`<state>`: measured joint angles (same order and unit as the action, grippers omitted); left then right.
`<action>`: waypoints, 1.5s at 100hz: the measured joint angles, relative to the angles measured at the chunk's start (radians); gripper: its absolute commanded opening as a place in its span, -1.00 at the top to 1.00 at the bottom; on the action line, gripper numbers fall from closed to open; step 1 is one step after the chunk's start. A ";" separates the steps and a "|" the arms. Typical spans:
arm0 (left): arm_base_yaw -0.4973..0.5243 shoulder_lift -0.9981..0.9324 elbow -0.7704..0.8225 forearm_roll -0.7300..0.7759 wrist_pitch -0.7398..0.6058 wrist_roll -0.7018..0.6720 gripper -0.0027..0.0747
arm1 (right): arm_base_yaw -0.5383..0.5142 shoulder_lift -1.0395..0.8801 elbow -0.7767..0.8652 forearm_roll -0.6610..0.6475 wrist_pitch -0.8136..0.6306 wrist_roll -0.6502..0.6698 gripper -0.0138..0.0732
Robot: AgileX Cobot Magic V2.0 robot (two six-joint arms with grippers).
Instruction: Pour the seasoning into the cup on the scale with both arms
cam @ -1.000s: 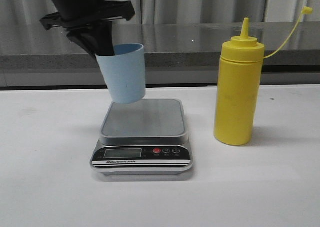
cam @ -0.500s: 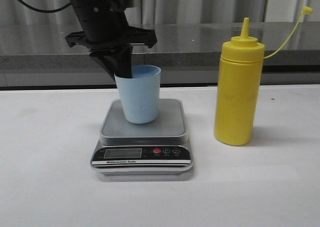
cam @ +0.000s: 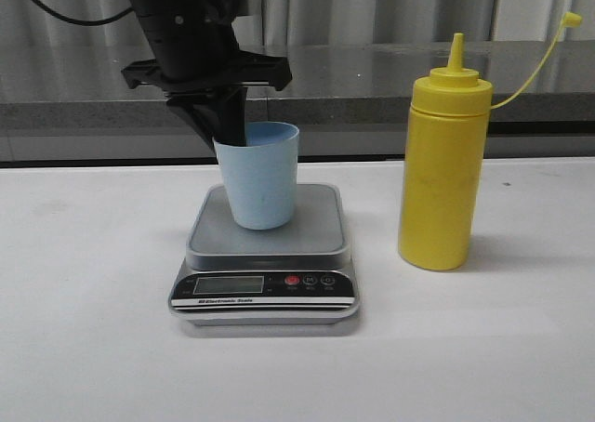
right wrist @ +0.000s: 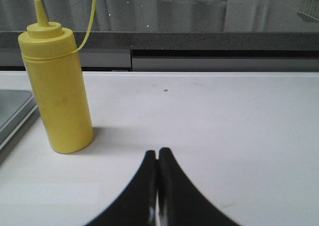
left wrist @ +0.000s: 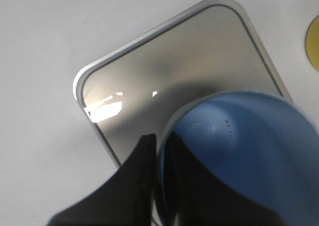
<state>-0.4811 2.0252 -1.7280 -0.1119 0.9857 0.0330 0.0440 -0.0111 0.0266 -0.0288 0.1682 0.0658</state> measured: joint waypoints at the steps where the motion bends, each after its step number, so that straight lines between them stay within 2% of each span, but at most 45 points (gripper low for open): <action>1: 0.000 0.000 0.000 0.000 0.000 0.000 0.68 | 0.000 0.000 0.000 0.000 0.000 0.000 0.84; 18: 0.000 0.002 0.000 0.002 0.000 0.000 -0.09 | 0.000 0.000 0.000 0.000 0.000 0.000 0.84; 25: 0.000 0.002 0.000 0.004 0.000 0.000 -0.32 | 0.000 0.000 0.000 0.000 0.000 0.000 0.84; 30: 0.000 0.002 0.000 0.004 0.000 -0.001 -0.38 | 0.000 0.000 0.000 0.000 0.000 0.000 0.84; 73: 0.000 -0.103 -0.026 0.008 0.018 -0.002 -0.38 | 0.000 0.000 0.000 0.000 0.000 0.000 0.84; 96: 0.058 -0.230 0.025 0.008 -0.023 -0.002 -0.37 | 0.000 0.000 0.000 0.000 0.000 0.000 0.84; 123: 0.204 -0.503 0.311 0.012 -0.171 -0.004 -0.37 | 0.000 0.000 0.000 0.000 0.000 0.000 0.84; 150: 0.345 -0.903 0.662 0.018 -0.390 -0.004 -0.37 | 0.000 0.000 0.000 0.000 0.000 0.000 0.84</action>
<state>-0.1360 1.1226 -1.0660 -0.0935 0.5960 0.0294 0.0440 -0.0111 0.0266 -0.0288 0.1682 0.0658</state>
